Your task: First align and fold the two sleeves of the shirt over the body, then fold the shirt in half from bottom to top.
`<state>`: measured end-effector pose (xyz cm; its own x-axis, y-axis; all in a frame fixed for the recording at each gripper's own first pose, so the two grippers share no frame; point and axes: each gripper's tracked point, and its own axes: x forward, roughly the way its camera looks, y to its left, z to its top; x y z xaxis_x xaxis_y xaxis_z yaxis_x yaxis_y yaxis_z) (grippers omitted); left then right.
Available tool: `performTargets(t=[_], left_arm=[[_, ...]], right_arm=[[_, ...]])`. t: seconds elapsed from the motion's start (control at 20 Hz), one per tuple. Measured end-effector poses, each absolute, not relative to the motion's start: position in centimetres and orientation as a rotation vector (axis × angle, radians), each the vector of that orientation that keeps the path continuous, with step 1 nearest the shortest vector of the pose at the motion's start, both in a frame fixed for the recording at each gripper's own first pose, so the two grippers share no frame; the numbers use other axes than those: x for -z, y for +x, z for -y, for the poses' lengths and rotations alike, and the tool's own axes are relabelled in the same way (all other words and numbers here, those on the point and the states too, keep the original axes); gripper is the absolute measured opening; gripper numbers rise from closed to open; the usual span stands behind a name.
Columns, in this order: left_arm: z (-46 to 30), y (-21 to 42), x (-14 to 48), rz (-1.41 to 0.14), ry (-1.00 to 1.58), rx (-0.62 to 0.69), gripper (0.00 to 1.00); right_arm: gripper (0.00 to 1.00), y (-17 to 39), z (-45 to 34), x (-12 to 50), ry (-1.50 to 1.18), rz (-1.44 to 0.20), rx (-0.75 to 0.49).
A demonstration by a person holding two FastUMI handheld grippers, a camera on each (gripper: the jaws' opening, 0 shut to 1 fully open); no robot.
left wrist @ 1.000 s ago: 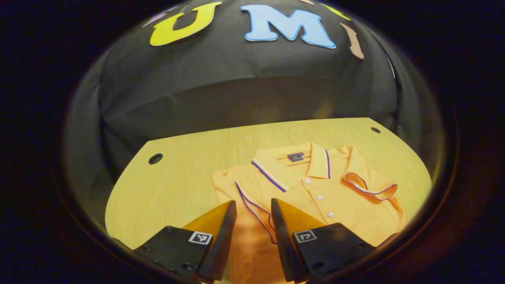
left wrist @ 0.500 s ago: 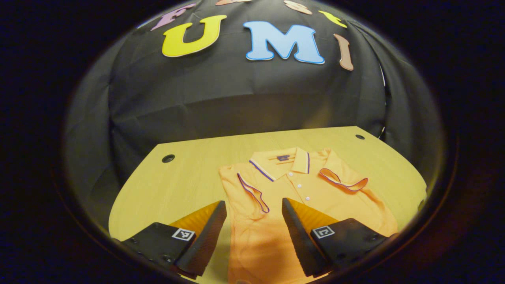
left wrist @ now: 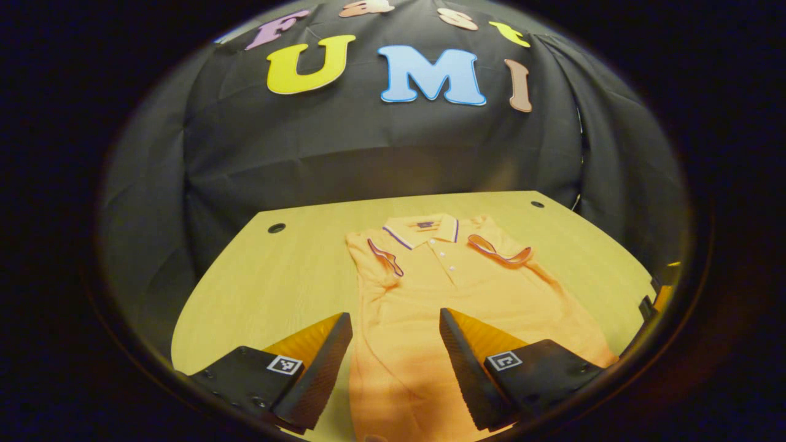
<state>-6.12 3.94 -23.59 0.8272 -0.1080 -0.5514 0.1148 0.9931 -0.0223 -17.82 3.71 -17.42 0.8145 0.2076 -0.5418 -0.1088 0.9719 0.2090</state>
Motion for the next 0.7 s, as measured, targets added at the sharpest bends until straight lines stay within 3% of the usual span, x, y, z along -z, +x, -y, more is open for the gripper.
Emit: performTargets(t=[0.7], left_arm=[[-6.6,-20.7,27.3,-0.691,0.009,0.113,0.95]], right_arm=[[0.97,-22.6,-3.9,26.2,0.109,-0.801,-0.233]])
